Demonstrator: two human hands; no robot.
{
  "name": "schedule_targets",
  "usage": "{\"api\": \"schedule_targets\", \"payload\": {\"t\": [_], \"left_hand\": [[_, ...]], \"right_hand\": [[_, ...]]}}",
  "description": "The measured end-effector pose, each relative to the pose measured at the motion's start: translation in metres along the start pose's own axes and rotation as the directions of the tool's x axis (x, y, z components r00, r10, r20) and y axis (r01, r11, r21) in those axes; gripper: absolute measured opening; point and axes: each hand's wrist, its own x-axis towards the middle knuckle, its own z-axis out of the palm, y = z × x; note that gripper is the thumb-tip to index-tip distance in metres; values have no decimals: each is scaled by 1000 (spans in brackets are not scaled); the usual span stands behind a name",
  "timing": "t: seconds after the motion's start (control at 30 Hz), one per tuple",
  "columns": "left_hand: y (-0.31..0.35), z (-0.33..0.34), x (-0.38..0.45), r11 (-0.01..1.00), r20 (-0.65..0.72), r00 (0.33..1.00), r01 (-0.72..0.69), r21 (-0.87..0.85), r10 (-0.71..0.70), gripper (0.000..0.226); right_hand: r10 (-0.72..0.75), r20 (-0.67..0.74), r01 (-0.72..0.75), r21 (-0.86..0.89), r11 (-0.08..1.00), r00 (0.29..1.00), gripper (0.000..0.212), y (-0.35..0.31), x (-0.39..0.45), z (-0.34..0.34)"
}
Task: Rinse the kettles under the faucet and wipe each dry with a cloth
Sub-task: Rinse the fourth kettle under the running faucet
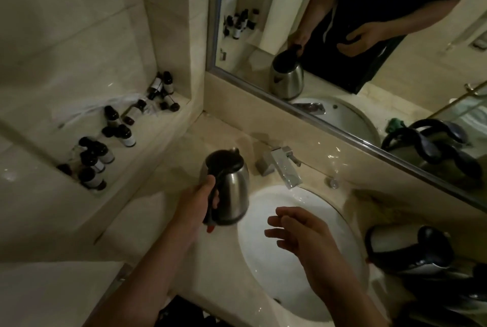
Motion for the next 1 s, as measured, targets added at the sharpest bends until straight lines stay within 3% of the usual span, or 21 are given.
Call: {"api": "schedule_targets", "payload": {"t": [0.17,0.23,0.33,0.43,0.57,0.7,0.8,0.9,1.0], "left_hand": [[-24,13,-11,991,271,961,87,-104,-56,46],[-29,19,-12,977,267,960,132,-165,-84,44],[-38,20,-4,982,290,956,87,-167,-36,44],[-55,28,19,994,311,949,17,112,-51,44],[-74,49,49,921,305,951,-80,381,-43,29],[-81,65,67,785,372,928,-205,584,-34,31],[-83,71,80,715,446,895,-315,624,5,36],[-89,74,86,660,559,829,-422,621,3,25],[-96,77,93,694,520,854,-392,604,30,15]], "right_hand": [[18,-2,-18,-44,999,1000,17,-4,20,-25],[-27,-67,24,-51,998,997,14,-14,41,-37],[-125,-202,95,-151,984,971,14,-28,95,-36],[-166,-227,85,-331,940,960,22,-21,180,-29],[-32,-129,-25,-413,910,991,35,-3,265,-27],[67,-71,-91,-429,899,995,15,-16,293,-43],[49,-77,-68,-268,961,996,12,-20,306,-57],[30,-109,-34,-35,999,994,13,0,285,-56],[79,-216,-59,98,993,973,25,42,246,-65]]}}
